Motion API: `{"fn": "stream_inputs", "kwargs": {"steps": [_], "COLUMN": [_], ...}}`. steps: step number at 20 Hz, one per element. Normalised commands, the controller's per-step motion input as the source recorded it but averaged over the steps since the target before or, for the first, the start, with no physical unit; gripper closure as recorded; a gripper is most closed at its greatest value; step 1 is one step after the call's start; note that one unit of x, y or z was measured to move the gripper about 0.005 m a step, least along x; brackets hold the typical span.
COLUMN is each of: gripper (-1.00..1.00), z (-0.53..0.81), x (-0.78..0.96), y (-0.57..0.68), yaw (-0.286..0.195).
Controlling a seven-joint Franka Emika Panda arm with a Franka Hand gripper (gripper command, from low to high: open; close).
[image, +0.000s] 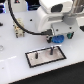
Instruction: Insert the blue gear onto the right peg, followed by the red gear
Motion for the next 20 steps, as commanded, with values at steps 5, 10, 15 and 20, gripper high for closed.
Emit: {"fn": "stream_inputs", "kwargs": {"steps": [5, 10, 15, 20], "gripper": [1.00, 1.00, 1.00, 1.00], "z": [0.00, 0.24, 0.58, 0.52], "x": [-0.03, 0.05, 0.40, 0.58], "y": [0.00, 0.00, -0.02, -0.15], "yaw": [0.000, 0.000, 0.000, 0.000]}}
